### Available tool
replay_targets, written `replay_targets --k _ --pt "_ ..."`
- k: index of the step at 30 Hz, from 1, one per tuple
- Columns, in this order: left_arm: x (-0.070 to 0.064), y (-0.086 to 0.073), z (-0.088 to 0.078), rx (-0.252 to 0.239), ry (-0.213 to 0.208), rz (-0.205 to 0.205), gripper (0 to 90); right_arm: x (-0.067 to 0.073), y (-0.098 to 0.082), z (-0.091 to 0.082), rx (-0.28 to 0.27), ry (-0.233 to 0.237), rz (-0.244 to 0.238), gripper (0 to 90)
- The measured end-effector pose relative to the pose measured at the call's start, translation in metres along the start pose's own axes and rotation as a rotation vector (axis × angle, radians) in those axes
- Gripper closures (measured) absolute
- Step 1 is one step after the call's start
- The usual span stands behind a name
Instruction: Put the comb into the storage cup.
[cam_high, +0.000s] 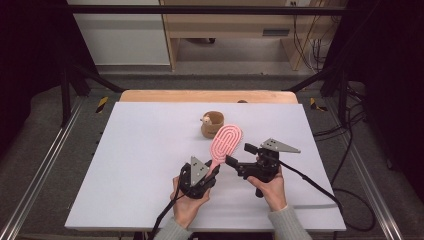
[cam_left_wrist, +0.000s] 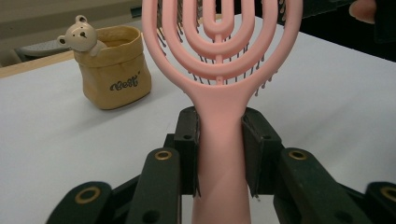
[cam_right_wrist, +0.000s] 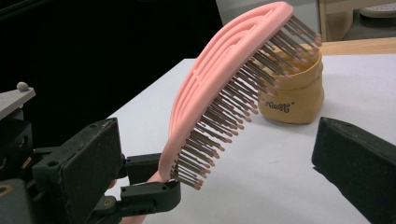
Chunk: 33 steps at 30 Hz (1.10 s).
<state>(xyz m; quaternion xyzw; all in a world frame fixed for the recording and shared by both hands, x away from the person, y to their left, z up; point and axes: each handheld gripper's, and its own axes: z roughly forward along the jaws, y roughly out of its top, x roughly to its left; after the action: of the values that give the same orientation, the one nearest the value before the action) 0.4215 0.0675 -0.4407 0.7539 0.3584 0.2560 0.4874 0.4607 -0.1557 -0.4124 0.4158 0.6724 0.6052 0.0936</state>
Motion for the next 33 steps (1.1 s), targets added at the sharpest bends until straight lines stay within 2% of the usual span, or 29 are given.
replay_targets --k 6,13,20,21,22,26,29,33 --pt "-0.006 0.000 0.000 -0.002 -0.007 0.013 69.7 0.000 -0.001 0.002 0.004 -0.004 0.015 2.6" --pt "-0.011 -0.001 0.001 -0.002 -0.015 0.023 69.7 -0.001 -0.002 0.005 0.014 0.001 0.025 8.9" --pt "-0.015 -0.003 0.002 -0.002 -0.022 0.030 69.7 -0.002 -0.002 0.007 0.028 0.001 0.053 21.1" --pt "-0.016 -0.003 0.002 -0.001 -0.023 0.032 69.7 -0.002 -0.002 0.007 0.028 -0.001 0.057 26.6" --pt "-0.016 -0.003 0.002 -0.002 -0.022 0.033 69.7 -0.002 -0.002 0.007 0.028 -0.001 0.057 26.6" --pt "-0.017 -0.004 0.002 0.000 -0.025 0.036 69.7 -0.003 -0.001 0.006 0.034 0.005 0.062 39.3" --pt "-0.017 -0.004 0.002 -0.002 -0.023 0.036 69.7 -0.003 -0.001 0.006 0.039 0.003 0.065 45.6" --pt "-0.018 -0.005 0.002 -0.003 -0.015 0.043 69.7 -0.003 -0.001 0.007 0.049 0.007 0.089 49.0"
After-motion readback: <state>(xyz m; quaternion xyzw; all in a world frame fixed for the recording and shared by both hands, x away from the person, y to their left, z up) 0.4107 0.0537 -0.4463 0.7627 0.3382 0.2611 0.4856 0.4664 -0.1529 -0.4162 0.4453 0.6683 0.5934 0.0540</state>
